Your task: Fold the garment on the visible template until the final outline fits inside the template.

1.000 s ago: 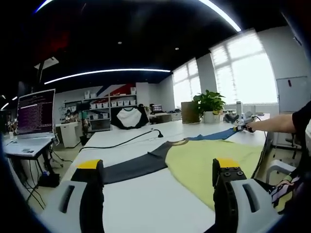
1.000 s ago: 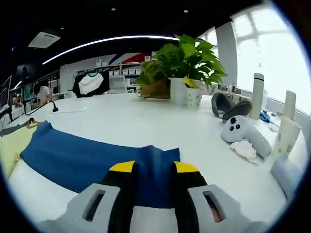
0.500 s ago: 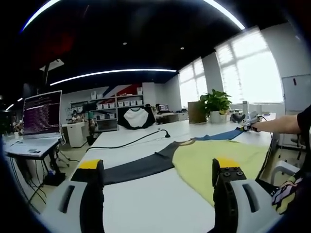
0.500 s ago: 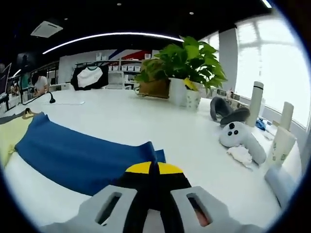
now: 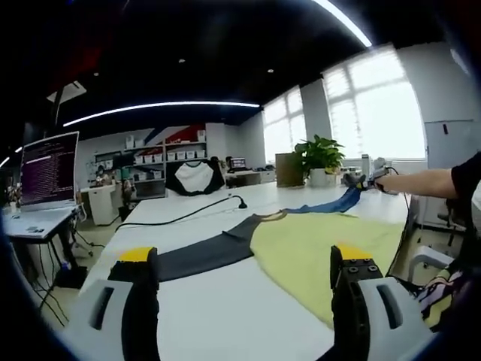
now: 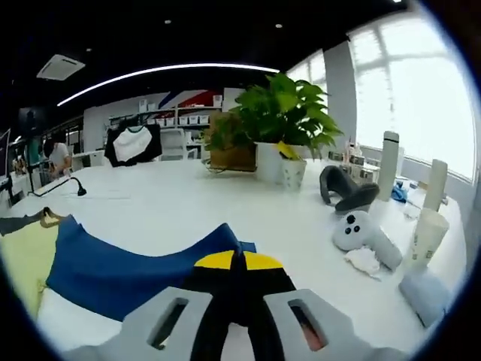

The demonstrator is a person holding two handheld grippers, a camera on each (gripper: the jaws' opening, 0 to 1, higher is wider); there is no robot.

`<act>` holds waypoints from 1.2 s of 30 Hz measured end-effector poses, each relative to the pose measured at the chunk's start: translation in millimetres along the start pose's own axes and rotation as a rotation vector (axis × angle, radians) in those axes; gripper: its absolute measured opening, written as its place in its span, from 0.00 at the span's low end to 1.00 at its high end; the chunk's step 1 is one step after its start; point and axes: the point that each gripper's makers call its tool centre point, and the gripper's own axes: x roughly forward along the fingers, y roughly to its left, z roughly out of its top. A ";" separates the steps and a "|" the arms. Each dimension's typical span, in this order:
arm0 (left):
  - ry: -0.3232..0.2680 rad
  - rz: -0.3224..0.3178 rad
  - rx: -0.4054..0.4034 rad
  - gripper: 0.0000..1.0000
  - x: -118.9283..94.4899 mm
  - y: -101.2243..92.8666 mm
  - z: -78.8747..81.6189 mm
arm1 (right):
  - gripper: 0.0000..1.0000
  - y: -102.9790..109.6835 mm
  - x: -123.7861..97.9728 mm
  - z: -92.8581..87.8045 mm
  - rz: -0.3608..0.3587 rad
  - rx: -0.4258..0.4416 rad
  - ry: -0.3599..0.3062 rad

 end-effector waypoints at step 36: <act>-0.028 -0.003 -0.003 1.00 -9.9 -2.6 4.6 | 0.00 196.6 -79.3 167.5 0.292 0.116 -0.178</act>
